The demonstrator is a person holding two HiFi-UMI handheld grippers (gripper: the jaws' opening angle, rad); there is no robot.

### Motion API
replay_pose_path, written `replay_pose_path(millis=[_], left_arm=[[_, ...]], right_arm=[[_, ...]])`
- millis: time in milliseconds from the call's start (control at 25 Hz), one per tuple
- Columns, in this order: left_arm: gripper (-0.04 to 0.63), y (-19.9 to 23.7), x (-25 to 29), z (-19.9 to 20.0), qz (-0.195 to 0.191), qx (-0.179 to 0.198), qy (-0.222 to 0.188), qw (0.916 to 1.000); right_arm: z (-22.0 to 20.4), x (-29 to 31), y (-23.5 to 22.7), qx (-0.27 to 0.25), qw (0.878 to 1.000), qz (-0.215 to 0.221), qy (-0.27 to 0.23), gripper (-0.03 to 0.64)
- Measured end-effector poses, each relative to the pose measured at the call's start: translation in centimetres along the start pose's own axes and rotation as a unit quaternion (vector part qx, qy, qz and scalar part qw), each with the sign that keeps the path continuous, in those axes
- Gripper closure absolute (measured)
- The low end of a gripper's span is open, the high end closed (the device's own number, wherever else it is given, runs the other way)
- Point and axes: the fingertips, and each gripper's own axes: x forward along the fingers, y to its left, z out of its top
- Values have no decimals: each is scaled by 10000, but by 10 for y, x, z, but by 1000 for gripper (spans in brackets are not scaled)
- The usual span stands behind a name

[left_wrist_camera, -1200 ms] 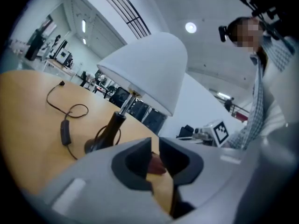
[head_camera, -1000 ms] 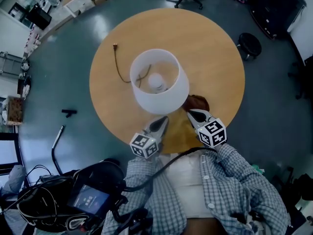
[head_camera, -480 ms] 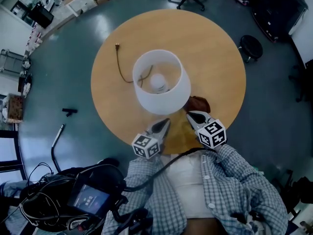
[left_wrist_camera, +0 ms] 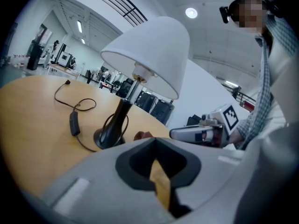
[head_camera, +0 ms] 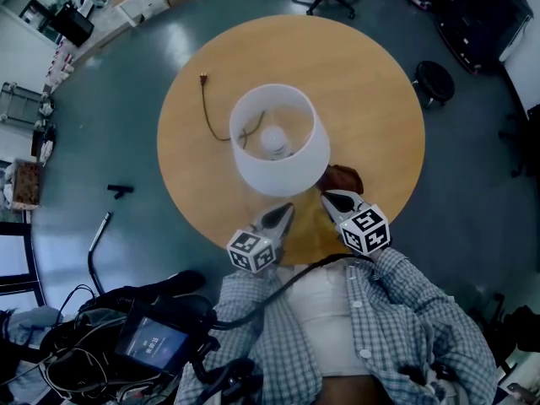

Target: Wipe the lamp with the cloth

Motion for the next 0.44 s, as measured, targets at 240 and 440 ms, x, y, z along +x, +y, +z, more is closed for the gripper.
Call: replay_pose_path(millis=[240, 440], left_arm=[[592, -4, 1, -2, -75, -38, 38, 10000], [592, -1, 2, -3, -101, -69, 56, 9999]], right_arm=[[-2, -1, 1, 40, 10000, 2, 32, 613], [-3, 2, 1, 47, 10000, -9, 61, 614]])
